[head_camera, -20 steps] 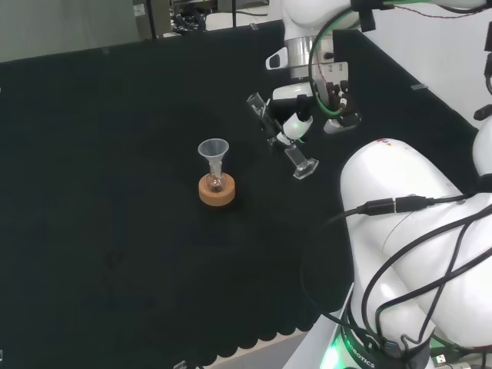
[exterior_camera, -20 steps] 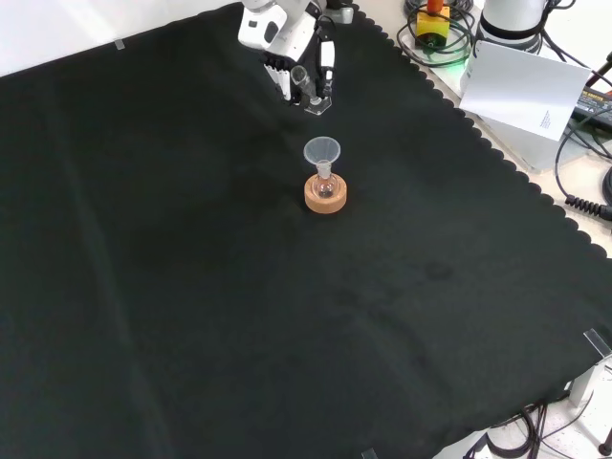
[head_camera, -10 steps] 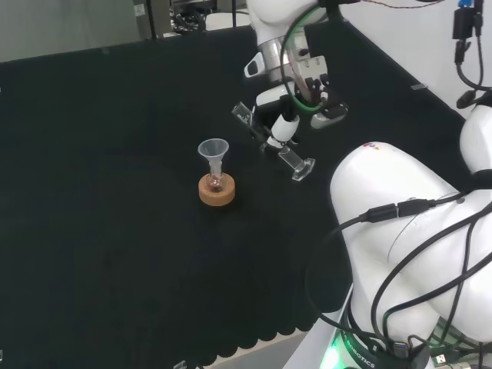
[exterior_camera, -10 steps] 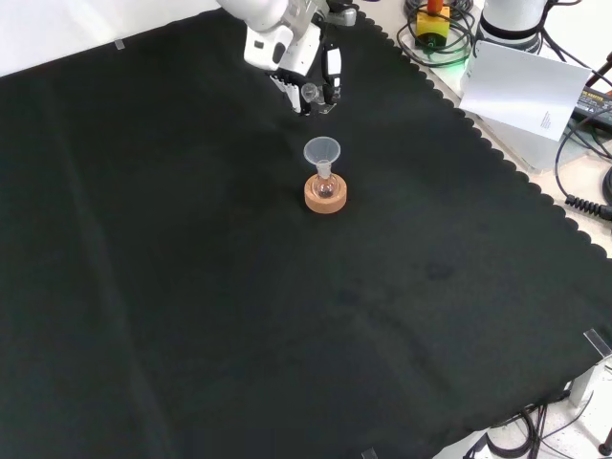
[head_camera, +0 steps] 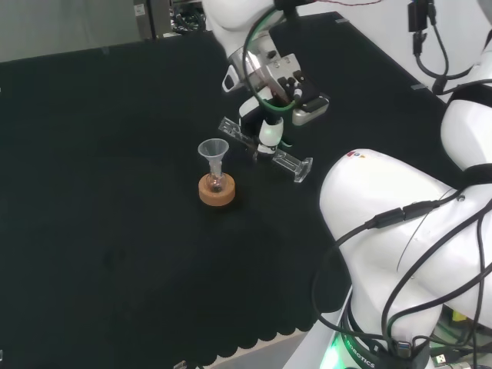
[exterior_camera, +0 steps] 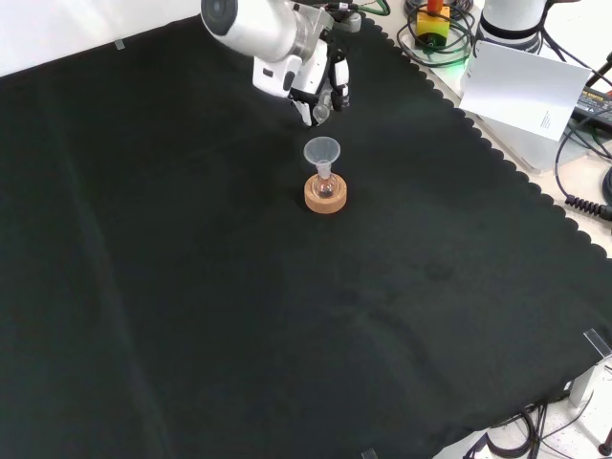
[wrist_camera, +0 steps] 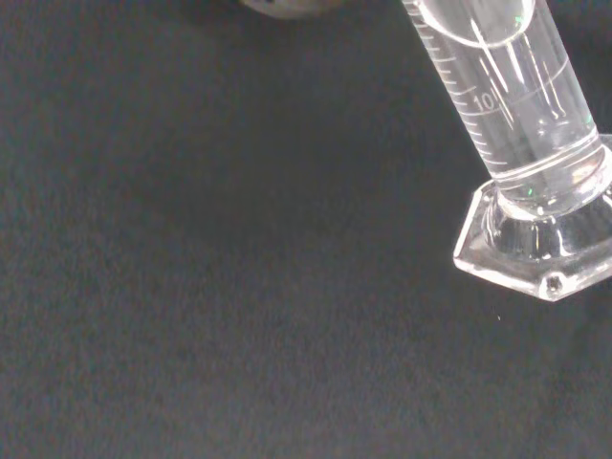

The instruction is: Pour the water from the graduated cylinder into the round-bottom flask.

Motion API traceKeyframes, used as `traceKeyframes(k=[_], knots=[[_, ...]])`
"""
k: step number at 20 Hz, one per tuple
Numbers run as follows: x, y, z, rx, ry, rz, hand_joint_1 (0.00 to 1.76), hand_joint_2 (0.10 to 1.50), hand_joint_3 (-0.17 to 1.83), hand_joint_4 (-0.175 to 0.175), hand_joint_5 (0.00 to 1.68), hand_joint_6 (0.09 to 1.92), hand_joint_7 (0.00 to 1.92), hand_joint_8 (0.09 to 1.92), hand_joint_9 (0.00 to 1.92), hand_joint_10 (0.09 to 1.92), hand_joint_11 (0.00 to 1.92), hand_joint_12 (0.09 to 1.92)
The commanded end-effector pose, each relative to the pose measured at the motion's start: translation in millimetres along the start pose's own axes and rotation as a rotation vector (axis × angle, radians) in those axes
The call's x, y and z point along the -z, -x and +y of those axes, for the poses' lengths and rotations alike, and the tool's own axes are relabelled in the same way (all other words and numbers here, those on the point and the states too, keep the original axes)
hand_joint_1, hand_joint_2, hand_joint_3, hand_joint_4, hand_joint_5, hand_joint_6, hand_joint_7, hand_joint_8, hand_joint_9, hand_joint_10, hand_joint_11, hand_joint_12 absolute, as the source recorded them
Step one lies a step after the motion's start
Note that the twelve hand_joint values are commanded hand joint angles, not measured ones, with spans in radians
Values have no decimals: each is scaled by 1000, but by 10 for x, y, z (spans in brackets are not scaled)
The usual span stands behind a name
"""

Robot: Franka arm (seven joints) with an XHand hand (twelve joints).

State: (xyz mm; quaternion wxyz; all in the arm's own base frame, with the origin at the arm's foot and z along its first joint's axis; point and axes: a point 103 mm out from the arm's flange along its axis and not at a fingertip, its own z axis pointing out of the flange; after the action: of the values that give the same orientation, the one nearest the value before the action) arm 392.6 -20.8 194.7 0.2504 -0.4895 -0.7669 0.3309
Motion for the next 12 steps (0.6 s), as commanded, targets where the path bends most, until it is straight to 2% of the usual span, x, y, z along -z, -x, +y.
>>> traceKeyframes(k=[1, 12], knots=[[63, -95, 31, -94, -150, -51, 1101, 1162, -3, -95, 901, 1120, 1177, 451, 1446, 87, 1352, 750], [95, -77, -29, -104, -236, -45, 1101, 1160, -1, -93, 904, 1116, 1196, 420, 1455, 87, 1364, 728]])
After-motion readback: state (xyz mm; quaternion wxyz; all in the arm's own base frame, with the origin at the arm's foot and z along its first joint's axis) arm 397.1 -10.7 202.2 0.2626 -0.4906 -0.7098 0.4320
